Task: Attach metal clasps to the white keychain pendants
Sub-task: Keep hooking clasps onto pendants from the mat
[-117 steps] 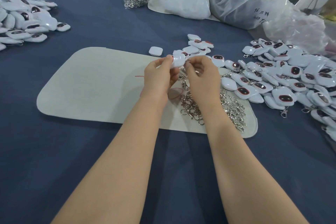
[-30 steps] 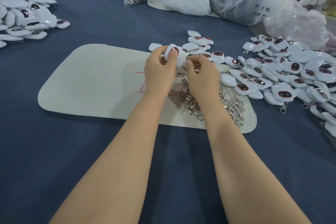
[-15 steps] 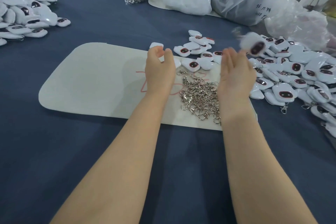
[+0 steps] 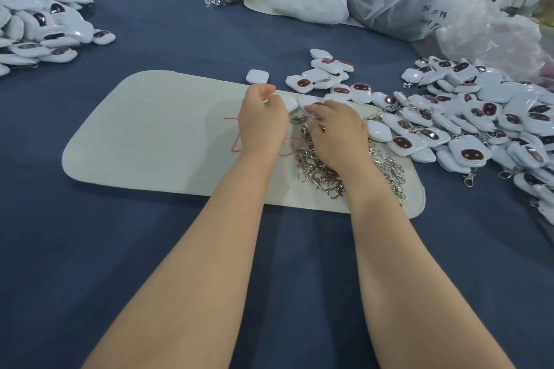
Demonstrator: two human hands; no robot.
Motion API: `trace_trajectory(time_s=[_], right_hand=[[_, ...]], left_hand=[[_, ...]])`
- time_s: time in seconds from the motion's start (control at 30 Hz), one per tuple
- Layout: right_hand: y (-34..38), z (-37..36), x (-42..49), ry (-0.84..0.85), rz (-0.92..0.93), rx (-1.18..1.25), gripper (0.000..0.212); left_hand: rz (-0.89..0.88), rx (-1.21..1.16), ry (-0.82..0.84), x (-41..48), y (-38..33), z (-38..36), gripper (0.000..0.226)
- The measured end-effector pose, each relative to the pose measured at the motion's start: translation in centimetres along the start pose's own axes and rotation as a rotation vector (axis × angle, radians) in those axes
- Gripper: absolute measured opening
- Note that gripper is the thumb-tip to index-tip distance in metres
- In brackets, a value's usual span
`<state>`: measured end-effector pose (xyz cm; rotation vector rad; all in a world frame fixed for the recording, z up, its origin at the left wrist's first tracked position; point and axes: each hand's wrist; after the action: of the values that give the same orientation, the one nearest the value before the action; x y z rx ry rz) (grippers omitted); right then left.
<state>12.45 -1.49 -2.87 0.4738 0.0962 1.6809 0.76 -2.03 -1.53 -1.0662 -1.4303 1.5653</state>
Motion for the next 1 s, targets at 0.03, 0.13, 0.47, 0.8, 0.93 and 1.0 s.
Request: trace_trajectory(time_s=[0.03,0.13,0.47,0.8,0.93,1.0], right_hand=[[0.1,0.0,-0.1,-0.038,-0.017,0.039,0.03],[0.6,0.2,-0.2,-0.127,-0.082,0.103,0.013],[1.3,1.2,-0.2,-0.324,-0.143,0.455,0.032],[3.2,1.3,-0.3,-0.316,-0.041,0.658,0.017],[2.7,0.9,-0.6,-0.221,0.029,0.351,0.025],[2.6,0.3,-0.6,-0.046,0.079,0.182,0.028]], left_hand=[[-0.001,0.006,-0.001,0.0,0.0,0.0,0.031],[-0.001,0.021,-0.006,0.1,0.1,-0.1,0.031],[-0.084,0.066,-0.02,-0.2,-0.4,-0.1,0.022],[-0.021,-0.121,0.165,-0.8,-0.8,-0.4,0.021],[0.045,-0.168,0.061,-0.4,-1.0,0.0,0.023],[0.05,-0.174,0.03,-0.4,-0.9,0.2,0.019]])
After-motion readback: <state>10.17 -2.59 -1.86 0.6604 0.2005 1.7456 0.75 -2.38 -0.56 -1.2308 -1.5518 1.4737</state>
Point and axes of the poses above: each hand's wrist, its own x-axis towards the middle knuckle, its own z-axis out of the back of the hand, y = z × x, and after that the axes turned 6 degrees about z, right-handed
